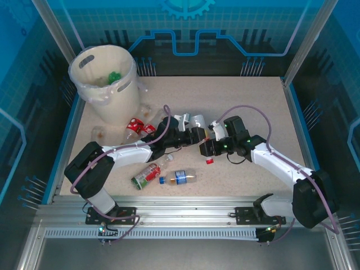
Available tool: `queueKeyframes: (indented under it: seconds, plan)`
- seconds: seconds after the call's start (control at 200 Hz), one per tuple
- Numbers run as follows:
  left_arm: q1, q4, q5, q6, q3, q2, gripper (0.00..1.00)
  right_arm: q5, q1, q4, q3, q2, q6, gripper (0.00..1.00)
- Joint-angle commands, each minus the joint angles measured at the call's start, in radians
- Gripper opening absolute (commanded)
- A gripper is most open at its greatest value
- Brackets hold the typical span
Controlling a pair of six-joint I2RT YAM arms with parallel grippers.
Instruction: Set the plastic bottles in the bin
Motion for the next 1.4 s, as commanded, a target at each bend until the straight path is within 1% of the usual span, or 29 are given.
queueKeyframes:
  seconds: [0.0,0.095,0.135,0.235,0.365,0.41,0.505,0.605,0.67,0.75,0.801,0.926,1.001,1.061,1.121,1.221,1.326,1.396]
  plan:
    - [0.001,-0.012,-0.004,0.017,0.044,0.008,0.56,-0.022,0.006,-0.009,0.002,-0.032,-0.018,0.64]
    - [0.01,-0.032,-0.002,0.031,0.056,0.004,0.56,-0.003,-0.016,-0.072,0.017,-0.065,-0.058,0.78]
    - [0.017,-0.047,-0.002,0.042,0.064,0.002,0.56,0.005,-0.028,-0.105,0.022,-0.085,-0.076,0.81]
    - [0.042,-0.126,-0.002,0.092,0.112,-0.012,0.56,0.013,-0.078,-0.173,0.026,-0.151,-0.109,0.84]
    - [0.092,-0.315,-0.002,0.224,0.25,-0.053,0.55,0.021,-0.15,-0.233,0.016,-0.233,-0.129,0.84]
    - [0.121,-0.38,-0.002,0.265,0.304,-0.07,0.54,0.026,-0.167,-0.246,0.009,-0.25,-0.131,0.84]
    - [0.209,-0.493,0.007,0.328,0.428,-0.104,0.47,0.032,-0.178,-0.252,-0.013,-0.264,-0.129,0.85]
    - [0.311,-0.623,-0.031,0.409,0.57,-0.121,0.39,0.033,-0.178,-0.236,-0.04,-0.267,-0.113,0.85]
    - [0.382,-0.684,-0.048,0.459,0.657,-0.126,0.35,0.037,-0.177,-0.231,-0.052,-0.271,-0.11,0.85]
    - [0.481,-0.695,-0.055,0.491,0.724,-0.137,0.31,0.056,-0.179,-0.243,-0.051,-0.277,-0.117,0.85]
    - [0.556,-0.691,-0.081,0.493,0.753,-0.148,0.29,0.059,-0.182,-0.252,-0.049,-0.285,-0.123,0.85]
    - [0.723,-0.65,-0.137,0.467,0.778,-0.161,0.3,0.06,-0.189,-0.263,-0.049,-0.299,-0.131,0.85]
    - [0.803,-0.621,-0.178,0.473,0.78,-0.153,0.3,0.057,-0.19,-0.26,-0.051,-0.298,-0.13,0.85]
    - [0.856,-0.599,-0.179,0.502,0.79,-0.133,0.29,0.062,-0.192,-0.258,-0.051,-0.3,-0.128,0.85]
    - [0.892,-0.592,-0.19,0.546,0.806,-0.107,0.29,0.068,-0.193,-0.264,-0.046,-0.3,-0.13,0.85]
    - [0.927,-0.595,-0.219,0.596,0.828,-0.063,0.3,0.074,-0.198,-0.271,-0.038,-0.304,-0.136,0.86]
    - [0.934,-0.616,-0.228,0.633,0.847,-0.019,0.33,0.08,-0.202,-0.279,-0.035,-0.302,-0.144,0.86]
    - [0.933,-0.667,-0.227,0.662,0.877,0.018,0.34,0.08,-0.203,-0.275,-0.036,-0.296,-0.144,0.86]
